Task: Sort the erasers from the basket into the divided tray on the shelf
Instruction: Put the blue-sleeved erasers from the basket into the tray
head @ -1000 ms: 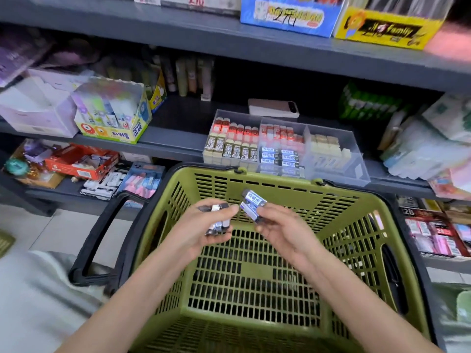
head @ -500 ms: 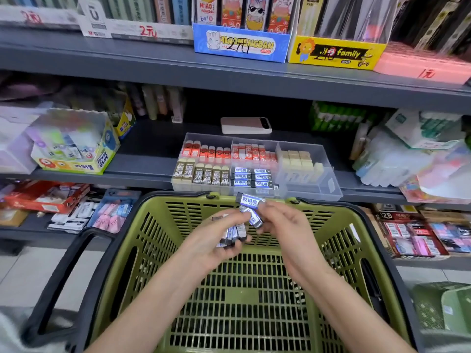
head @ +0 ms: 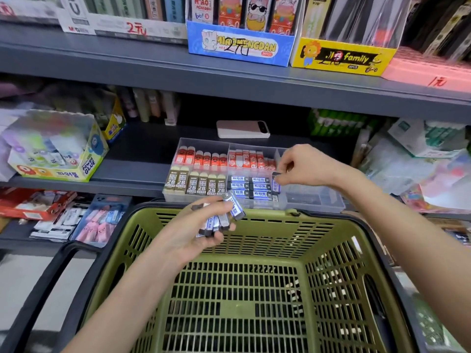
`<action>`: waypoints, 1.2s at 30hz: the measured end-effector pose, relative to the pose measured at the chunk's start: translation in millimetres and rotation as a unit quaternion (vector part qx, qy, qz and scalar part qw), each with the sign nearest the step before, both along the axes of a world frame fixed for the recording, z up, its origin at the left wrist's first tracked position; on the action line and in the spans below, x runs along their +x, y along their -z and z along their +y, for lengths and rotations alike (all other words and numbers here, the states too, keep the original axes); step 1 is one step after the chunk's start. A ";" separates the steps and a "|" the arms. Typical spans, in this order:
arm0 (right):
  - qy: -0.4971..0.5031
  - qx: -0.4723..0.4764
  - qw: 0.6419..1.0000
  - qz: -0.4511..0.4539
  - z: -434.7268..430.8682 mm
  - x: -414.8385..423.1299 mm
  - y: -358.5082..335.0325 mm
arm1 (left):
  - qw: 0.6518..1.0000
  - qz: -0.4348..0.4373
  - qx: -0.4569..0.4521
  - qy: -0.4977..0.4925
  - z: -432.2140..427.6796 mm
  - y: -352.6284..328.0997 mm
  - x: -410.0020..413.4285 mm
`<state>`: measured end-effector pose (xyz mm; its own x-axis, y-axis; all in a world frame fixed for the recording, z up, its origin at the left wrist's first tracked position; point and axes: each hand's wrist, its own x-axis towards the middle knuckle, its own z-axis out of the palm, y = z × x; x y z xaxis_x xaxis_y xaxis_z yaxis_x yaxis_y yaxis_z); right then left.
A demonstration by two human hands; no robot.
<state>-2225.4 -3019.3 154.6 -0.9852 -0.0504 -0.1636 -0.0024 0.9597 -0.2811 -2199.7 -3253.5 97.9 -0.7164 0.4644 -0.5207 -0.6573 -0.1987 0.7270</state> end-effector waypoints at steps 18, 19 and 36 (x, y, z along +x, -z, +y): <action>-0.030 0.075 0.996 0.022 -17.7 1.3 -0.1 | 0.996 -0.073 0.050 -0.014 3.3 -6.7 -10.2; -0.011 -0.067 0.998 0.015 -24.3 9.0 -4.4 | 0.996 -0.075 0.052 -0.016 3.5 -7.6 -10.5; 0.174 -0.369 0.912 -0.040 -40.8 6.0 26.5 | 0.988 -0.089 0.090 -0.091 -24.8 -10.8 -19.2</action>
